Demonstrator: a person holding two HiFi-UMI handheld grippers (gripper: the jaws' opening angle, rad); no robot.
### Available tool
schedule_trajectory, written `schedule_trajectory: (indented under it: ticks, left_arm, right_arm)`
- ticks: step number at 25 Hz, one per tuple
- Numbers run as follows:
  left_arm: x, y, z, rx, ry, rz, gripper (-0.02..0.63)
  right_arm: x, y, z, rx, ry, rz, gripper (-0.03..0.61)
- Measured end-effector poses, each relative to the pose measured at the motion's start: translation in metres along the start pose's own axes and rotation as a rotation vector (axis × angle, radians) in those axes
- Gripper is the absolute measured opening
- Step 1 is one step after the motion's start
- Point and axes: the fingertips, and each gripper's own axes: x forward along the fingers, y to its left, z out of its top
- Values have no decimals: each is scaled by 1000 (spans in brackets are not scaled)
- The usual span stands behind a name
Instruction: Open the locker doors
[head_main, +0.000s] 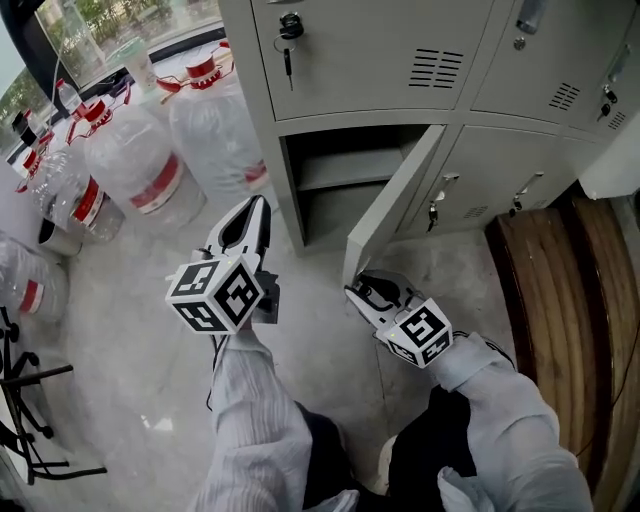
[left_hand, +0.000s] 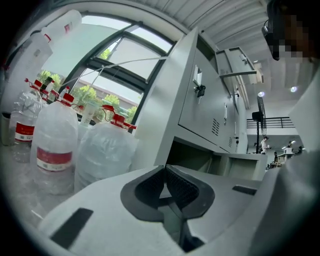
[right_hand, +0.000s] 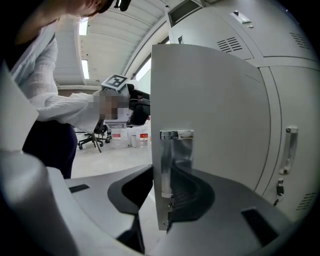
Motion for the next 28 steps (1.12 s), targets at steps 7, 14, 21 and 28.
schedule_trajectory:
  ticks: [7,14,21,28]
  left_arm:
    - [9,-12,-6,-11,6,-46,18]
    - [23,-25,-11,-34,0,-55,18]
    - [43,-64,-33,53,74,-139,18]
    - [55,-90,-50,93,118,-197,18]
  right_arm:
    - [-24,-1,-6,-30,24,98,103]
    - [-47,-2,-13,-54,21,169,104]
    - [-75,-8,-21,-79,33,277,104]
    - [-98,-16,-29,-119,61,326,106]
